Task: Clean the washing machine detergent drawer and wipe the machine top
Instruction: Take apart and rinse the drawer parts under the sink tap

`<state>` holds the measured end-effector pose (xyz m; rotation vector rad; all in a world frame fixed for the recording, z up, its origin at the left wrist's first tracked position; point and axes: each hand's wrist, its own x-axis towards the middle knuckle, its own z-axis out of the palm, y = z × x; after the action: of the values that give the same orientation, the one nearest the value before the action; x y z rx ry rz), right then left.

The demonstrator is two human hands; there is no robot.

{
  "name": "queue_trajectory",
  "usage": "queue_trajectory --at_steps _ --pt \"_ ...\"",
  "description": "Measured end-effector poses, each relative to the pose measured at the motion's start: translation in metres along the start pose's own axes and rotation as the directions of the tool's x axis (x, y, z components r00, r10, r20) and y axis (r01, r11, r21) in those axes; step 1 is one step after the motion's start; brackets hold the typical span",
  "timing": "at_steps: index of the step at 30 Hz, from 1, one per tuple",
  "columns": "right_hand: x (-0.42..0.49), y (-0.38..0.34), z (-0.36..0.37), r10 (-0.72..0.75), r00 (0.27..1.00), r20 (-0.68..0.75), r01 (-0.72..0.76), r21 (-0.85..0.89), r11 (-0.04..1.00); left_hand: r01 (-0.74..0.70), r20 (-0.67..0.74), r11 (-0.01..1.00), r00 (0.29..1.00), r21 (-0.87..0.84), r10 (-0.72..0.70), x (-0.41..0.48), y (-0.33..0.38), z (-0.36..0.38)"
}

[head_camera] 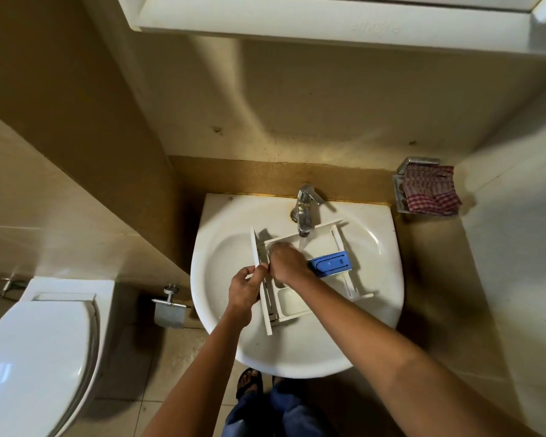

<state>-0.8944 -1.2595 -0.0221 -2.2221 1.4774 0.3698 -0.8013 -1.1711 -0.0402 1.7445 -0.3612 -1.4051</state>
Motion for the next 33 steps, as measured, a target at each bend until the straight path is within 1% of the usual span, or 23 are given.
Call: queue_trajectory --at_steps 2,3,4,5,6,7,9,10,11,12,14,15,16,18,20,21,23,25,27,29,31,33 --pt "-0.018 0.004 -0.003 -0.194 0.980 -0.038 0.192 -0.045 0.980 0.007 -0.007 1.000 1.000 -0.019 -0.007 0.000 0.001 -0.004" --pt "-0.027 0.011 -0.005 -0.300 0.953 -0.037 0.297 -0.062 0.953 0.010 -0.008 1.000 1.000 -0.018 -0.010 0.002 0.002 -0.006" --pt "-0.033 0.021 -0.009 -0.370 0.929 -0.023 0.367 -0.071 0.927 0.015 -0.005 1.000 1.000 -0.013 -0.015 0.003 0.001 -0.008" --pt "-0.036 0.033 -0.013 -0.390 0.921 -0.015 0.388 -0.080 0.918 0.019 0.001 1.000 1.000 -0.012 -0.019 0.004 0.002 -0.008" --pt "-0.035 0.045 -0.019 -0.360 0.933 -0.010 0.357 -0.107 0.928 0.022 0.005 1.000 1.000 -0.015 -0.022 0.005 0.002 -0.008" --pt "-0.033 0.055 -0.024 -0.301 0.953 -0.012 0.296 -0.151 0.943 0.027 0.004 1.000 1.000 -0.011 -0.027 0.006 0.002 -0.007" --pt "-0.030 0.068 -0.033 -0.161 0.983 -0.089 0.139 -0.221 0.965 0.033 -0.006 0.999 0.999 -0.007 -0.033 0.009 -0.001 -0.007" --pt "-0.029 0.067 -0.034 -0.112 0.984 -0.140 0.076 -0.236 0.969 0.035 -0.003 0.999 0.999 -0.008 -0.035 0.010 -0.002 -0.007" --pt "-0.026 0.062 -0.031 -0.051 0.985 -0.162 0.014 -0.220 0.975 0.038 0.005 0.999 0.999 -0.016 -0.038 0.010 -0.002 -0.008" --pt "-0.022 0.051 -0.025 0.031 0.988 -0.148 -0.058 -0.183 0.981 0.040 0.015 0.999 0.999 -0.023 -0.040 0.010 -0.002 -0.008" --pt "-0.012 0.020 -0.007 0.151 0.988 -0.038 -0.155 -0.124 0.980 0.044 0.025 0.999 0.999 -0.015 -0.044 0.011 -0.003 -0.007" --pt "-0.007 0.004 0.002 0.140 0.990 0.012 -0.138 -0.121 0.983 0.043 0.027 0.999 0.999 -0.003 -0.043 0.010 -0.001 -0.006" --pt "-0.005 -0.008 0.008 0.098 0.994 0.039 -0.092 -0.129 0.987 0.041 0.031 0.999 0.999 0.002 -0.041 0.009 0.001 -0.005" --pt "-0.006 -0.018 0.005 -0.006 0.999 0.048 0.011 -0.108 0.994 0.037 0.041 0.999 0.998 0.002 -0.037 0.009 0.003 -0.007" --pt "-0.016 -0.006 -0.006 -0.116 0.993 0.027 0.118 -0.081 0.990 0.047 0.048 0.999 0.998 0.020 -0.048 0.010 0.005 -0.011" --pt "-0.023 0.005 -0.010 -0.176 0.984 0.024 0.177 -0.101 0.979 0.050 0.062 0.998 0.997 0.045 -0.053 0.010 0.007 -0.013" --pt "-0.031 0.034 -0.014 -0.228 0.973 0.036 0.231 -0.171 0.958 0.070 0.092 0.993 0.993 0.094 -0.079 0.015 0.010 -0.013" --pt "-0.031 0.061 -0.018 -0.158 0.987 0.023 0.159 -0.248 0.956 0.068 0.095 0.991 0.992 0.117 -0.079 0.019 0.011 -0.012" --pt "-0.030 0.079 -0.020 0.013 1.000 -0.013 -0.016 -0.255 0.967 0.072 0.094 0.989 0.992 0.129 -0.084 0.023 0.010 -0.009" --pt "-0.030 0.079 -0.019 0.124 0.992 -0.019 -0.125 -0.243 0.962 0.077 0.104 0.988 0.990 0.132 -0.091 0.023 0.012 -0.006" --pt "-0.028 0.065 -0.014 0.165 0.986 0.001 -0.162 -0.182 0.970 0.081 0.122 0.986 0.988 0.144 -0.099 0.021 0.016 -0.006" --pt "-0.024 0.048 -0.010 0.128 0.992 0.018 -0.127 -0.035 0.991 0.079 0.140 0.983 0.985 0.163 -0.102 0.021 0.017 -0.006"
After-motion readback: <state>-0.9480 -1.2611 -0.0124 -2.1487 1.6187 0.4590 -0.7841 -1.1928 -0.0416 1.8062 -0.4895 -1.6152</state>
